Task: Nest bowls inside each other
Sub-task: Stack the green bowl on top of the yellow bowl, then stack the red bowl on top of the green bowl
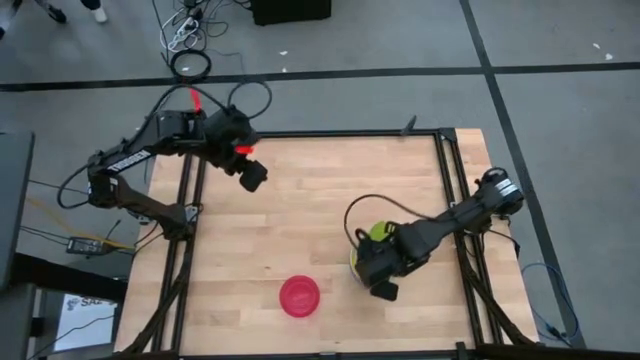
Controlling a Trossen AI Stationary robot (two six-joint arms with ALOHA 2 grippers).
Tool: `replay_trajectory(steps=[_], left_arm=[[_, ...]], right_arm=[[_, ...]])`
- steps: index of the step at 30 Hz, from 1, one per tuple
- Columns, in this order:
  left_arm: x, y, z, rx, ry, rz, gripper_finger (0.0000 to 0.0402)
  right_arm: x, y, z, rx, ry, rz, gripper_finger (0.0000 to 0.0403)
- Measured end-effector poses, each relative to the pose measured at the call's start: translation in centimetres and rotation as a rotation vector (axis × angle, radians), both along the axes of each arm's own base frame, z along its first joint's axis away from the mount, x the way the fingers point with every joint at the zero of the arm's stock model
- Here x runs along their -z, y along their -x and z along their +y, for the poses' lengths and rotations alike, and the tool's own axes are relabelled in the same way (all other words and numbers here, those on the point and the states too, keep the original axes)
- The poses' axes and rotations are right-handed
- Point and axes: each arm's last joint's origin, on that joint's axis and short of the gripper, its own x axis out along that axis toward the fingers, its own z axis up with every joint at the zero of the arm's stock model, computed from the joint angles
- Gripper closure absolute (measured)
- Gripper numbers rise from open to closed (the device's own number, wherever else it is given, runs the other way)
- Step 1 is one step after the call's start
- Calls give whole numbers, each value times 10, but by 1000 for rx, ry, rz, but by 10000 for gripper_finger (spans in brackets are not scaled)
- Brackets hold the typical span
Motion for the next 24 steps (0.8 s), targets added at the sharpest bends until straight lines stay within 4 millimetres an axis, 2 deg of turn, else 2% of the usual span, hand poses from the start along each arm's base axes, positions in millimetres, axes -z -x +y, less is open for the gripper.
replay_trajectory(steps=[7, 10, 14, 19, 24], left_arm=[[0, -6, -28, 26, 33, -7, 173], [0, -7, -38, 11, 28, -6, 173], [0, -7, -46, -6, 12, -5, 173], [0, -7, -50, -18, 11, -7, 173], [0, -6, -52, -30, -21, 6, 173]], right_arm=[[30, -22, 11, -2, 12, 12, 398], [35, -27, 16, 2, -51, 25, 373], [36, -30, 19, 28, -96, 13, 321], [25, -23, 16, 89, -121, 4, 258], [-7, 1, 9, 231, -50, -123, 230]])
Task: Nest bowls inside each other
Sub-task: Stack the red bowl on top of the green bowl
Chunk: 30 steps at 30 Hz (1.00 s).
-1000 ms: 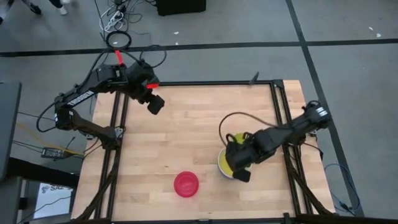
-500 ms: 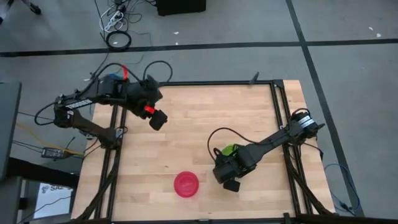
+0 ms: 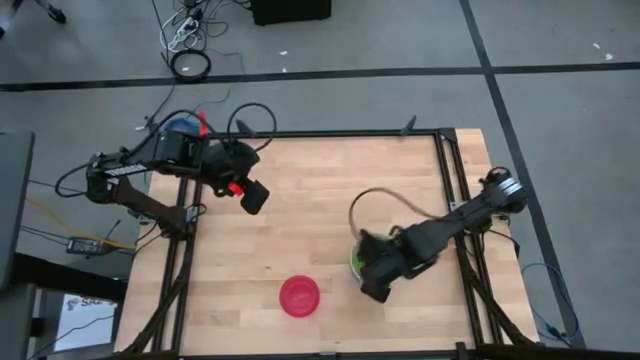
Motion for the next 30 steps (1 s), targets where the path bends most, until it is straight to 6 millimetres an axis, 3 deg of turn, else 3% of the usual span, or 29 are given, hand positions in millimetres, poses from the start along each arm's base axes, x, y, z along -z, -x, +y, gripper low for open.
replay_trajectory(steps=[5, 9, 12, 15, 19, 30], left_arm=[[21, -8, -10, -6, 16, 58, 173], [67, -19, -33, -17, 80, 133, 173], [105, -34, -66, -14, 216, 56, 173], [139, -49, -94, -49, 351, -51, 173], [176, -59, -104, -115, 417, 26, 179], [223, -73, -128, -88, 419, 190, 195]], right_arm=[[-40, 38, -16, 240, 77, -157, 229], [-65, 67, -29, 394, 70, -277, 229], [-76, 79, -36, 442, 47, -327, 229], [-81, 83, -40, 456, 52, -362, 229], [-82, 82, -42, 437, 71, -364, 228], [-70, 67, -41, 396, 98, -296, 228]])
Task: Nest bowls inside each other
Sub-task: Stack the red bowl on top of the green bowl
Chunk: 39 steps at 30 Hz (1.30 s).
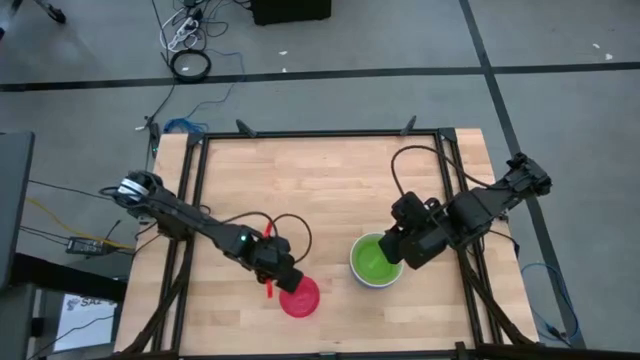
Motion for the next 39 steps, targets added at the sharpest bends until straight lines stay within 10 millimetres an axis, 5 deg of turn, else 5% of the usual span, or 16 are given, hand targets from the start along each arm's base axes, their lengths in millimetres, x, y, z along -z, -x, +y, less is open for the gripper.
replay_trajectory(steps=[14, 22, 24, 32, 39], left_arm=[[47, -16, -14, 52, -10, 76, 207], [46, -17, -15, 58, 8, 71, 373], [45, -19, -15, 62, 20, 49, 389], [15, -23, -1, 39, 42, -47, 397], [-67, -51, 36, 58, -72, -255, 399]], right_arm=[[1, -1, 1, -31, 7, 10, 228], [1, -1, 1, -42, 10, 18, 228], [1, -1, 1, -43, 11, 19, 228], [1, 0, 1, -41, 20, 25, 228], [1, 0, 0, -18, 59, 6, 230]])
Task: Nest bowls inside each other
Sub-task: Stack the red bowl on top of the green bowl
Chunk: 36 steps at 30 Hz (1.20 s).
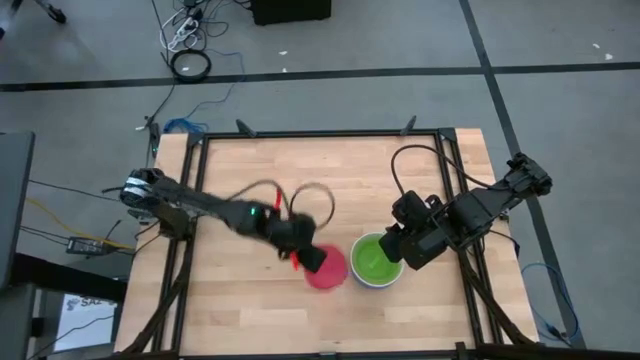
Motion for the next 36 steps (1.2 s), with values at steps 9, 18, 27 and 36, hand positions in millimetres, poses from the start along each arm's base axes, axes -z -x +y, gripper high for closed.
replay_trajectory(steps=[9, 18, 27, 36], left_arm=[[-58, -40, 60, -16, -172, -83, 400], [-34, -81, 62, 67, -125, -15, 398], [-13, -110, 53, 84, -74, -16, 396], [-6, -127, 44, 93, -7, -86, 368]], right_arm=[[-1, 11, 7, 96, 91, -81, 234], [-10, 25, 26, 75, 149, -229, 234], [-15, 31, 33, 62, 155, -284, 234], [-15, 30, 31, 68, 158, -280, 234]])
